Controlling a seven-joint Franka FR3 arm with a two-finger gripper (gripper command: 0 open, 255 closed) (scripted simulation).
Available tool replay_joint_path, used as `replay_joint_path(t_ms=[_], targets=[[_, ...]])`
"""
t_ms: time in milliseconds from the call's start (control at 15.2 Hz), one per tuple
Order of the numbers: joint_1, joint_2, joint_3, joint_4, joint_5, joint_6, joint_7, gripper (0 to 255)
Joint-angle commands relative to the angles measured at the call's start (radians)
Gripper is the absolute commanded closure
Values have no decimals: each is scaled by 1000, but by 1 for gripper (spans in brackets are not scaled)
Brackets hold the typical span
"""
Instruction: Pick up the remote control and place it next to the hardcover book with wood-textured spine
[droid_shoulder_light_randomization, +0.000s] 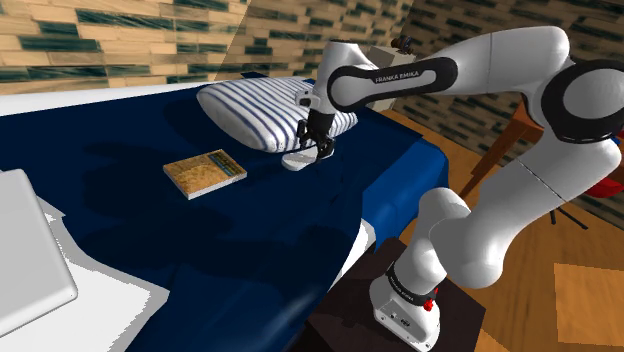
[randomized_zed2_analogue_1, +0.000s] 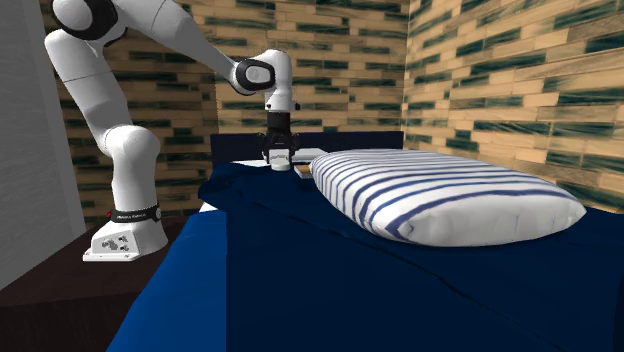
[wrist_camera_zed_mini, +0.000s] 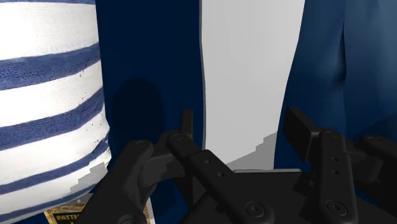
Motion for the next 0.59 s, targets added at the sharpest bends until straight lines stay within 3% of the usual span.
replay_joint_path(t_ms=[0,528], targets=[[19,-5,37,-11,10,2,52,255],[106,59,137,7,80,30,196,255]])
